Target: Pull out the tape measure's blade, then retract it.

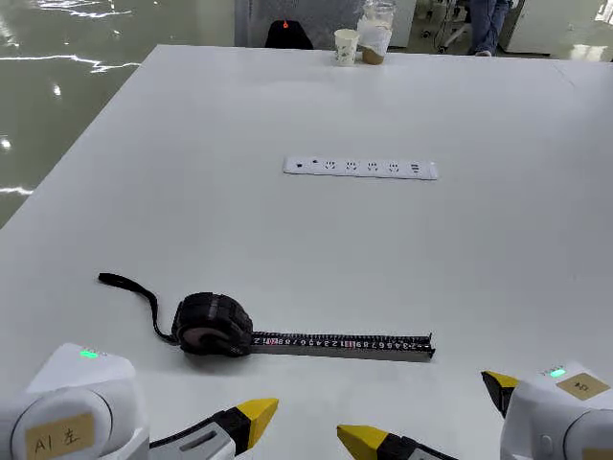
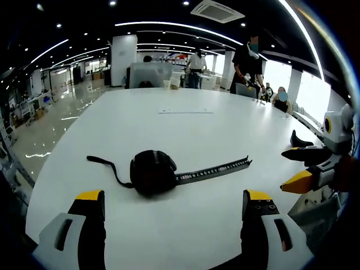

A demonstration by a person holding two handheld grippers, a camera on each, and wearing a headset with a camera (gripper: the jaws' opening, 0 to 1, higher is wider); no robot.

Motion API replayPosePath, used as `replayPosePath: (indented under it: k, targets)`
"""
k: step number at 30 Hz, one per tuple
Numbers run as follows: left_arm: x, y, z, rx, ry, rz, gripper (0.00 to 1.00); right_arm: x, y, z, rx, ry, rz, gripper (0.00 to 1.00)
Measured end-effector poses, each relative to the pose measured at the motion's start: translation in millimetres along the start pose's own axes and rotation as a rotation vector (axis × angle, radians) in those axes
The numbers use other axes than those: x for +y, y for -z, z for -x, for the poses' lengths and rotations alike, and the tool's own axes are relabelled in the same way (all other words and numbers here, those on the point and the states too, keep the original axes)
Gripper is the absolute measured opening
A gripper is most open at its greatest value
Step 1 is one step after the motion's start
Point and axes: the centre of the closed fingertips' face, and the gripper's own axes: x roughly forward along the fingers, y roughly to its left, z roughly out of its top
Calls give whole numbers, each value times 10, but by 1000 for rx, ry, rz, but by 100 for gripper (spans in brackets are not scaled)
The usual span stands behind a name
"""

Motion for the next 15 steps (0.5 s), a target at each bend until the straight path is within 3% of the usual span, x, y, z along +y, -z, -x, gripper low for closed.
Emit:
replayPosePath:
  k: [15]
  targets:
    - [37, 21, -106, 1, -21, 17, 99, -66, 40, -38, 6, -15, 3, 99]
